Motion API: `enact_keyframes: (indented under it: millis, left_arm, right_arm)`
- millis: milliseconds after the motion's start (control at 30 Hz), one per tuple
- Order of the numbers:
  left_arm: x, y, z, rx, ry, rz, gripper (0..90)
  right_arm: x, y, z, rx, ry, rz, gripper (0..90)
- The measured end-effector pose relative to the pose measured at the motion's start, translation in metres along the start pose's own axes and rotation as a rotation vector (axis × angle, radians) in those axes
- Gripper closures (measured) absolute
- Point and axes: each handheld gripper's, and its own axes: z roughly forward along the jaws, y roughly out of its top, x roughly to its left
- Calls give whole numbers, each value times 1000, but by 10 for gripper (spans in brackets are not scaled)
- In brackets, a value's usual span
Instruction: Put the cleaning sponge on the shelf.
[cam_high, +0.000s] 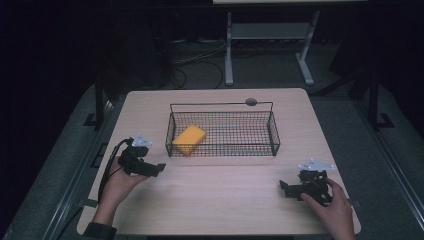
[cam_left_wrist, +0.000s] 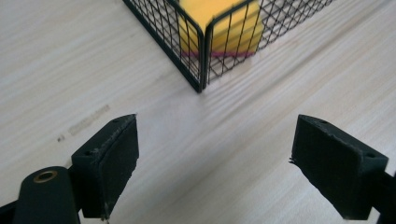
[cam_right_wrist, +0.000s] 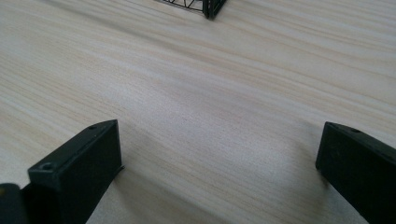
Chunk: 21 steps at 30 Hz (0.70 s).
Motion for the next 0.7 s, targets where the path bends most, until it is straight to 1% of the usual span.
enact_keyframes:
  millis: [33, 67, 100, 233, 300, 433, 700]
  left_arm:
    - [0, 0, 0, 0, 0, 0, 141]
    - [-2, -5, 0, -12, 8, -1, 141]
    - [-3, -8, 0, -15, 7, -3, 141]
    - [-7, -15, -2, -28, 10, 1, 141]
    - [-9, -19, -2, -41, 16, -3, 141]
    - [-14, -27, -2, -45, 25, 0, 141]
    - [-20, -43, 1, -37, 18, -4, 140]
  right_arm:
    - [0, 0, 0, 0, 0, 0, 0]
    - [0, 0, 0, 0, 0, 0, 0]
    - [0, 0, 0, 0, 0, 0, 0]
    - [0, 0, 0, 0, 0, 0, 0]
    - [0, 0, 0, 0, 0, 0, 0]
    - [0, 0, 0, 0, 0, 0, 0]
    - [0, 0, 0, 0, 0, 0, 0]
